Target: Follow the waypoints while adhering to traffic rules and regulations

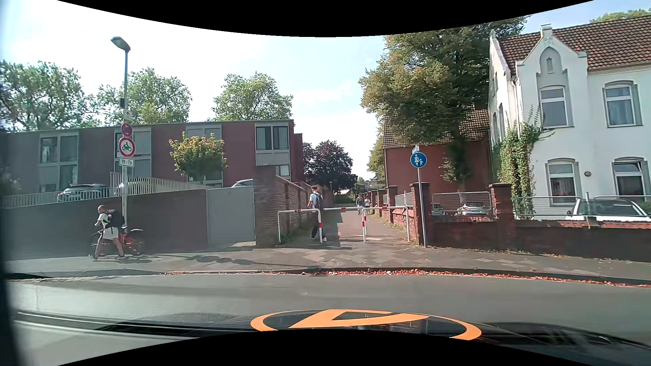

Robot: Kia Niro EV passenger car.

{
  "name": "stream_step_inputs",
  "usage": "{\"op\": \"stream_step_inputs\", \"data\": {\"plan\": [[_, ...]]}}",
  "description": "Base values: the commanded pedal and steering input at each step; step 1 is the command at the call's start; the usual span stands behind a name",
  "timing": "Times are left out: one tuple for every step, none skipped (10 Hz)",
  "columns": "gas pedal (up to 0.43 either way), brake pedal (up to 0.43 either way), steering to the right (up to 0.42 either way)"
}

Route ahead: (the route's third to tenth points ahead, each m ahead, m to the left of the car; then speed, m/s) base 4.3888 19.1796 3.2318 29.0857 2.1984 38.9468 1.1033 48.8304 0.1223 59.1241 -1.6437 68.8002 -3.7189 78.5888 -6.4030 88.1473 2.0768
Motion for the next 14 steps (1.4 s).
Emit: {"op": "stream_step_inputs", "data": {"plan": [[0.000, 0.000, -0.361], [0.000, 0.000, -0.392], [0.000, 0.000, -0.424], [0.000, 0.000, -0.463], [0.028, 0.000, -0.501], [0.110, 0.000, -0.532], [0.110, 0.000, -0.558], [0.110, 0.000, -0.588], [0.110, 0.000, -0.621], [0.098, 0.000, -0.643], [0.079, 0.000, -0.660], [0.079, 0.000, -0.676], [0.079, 0.000, -0.684], [0.067, 0.000, -0.686]]}}
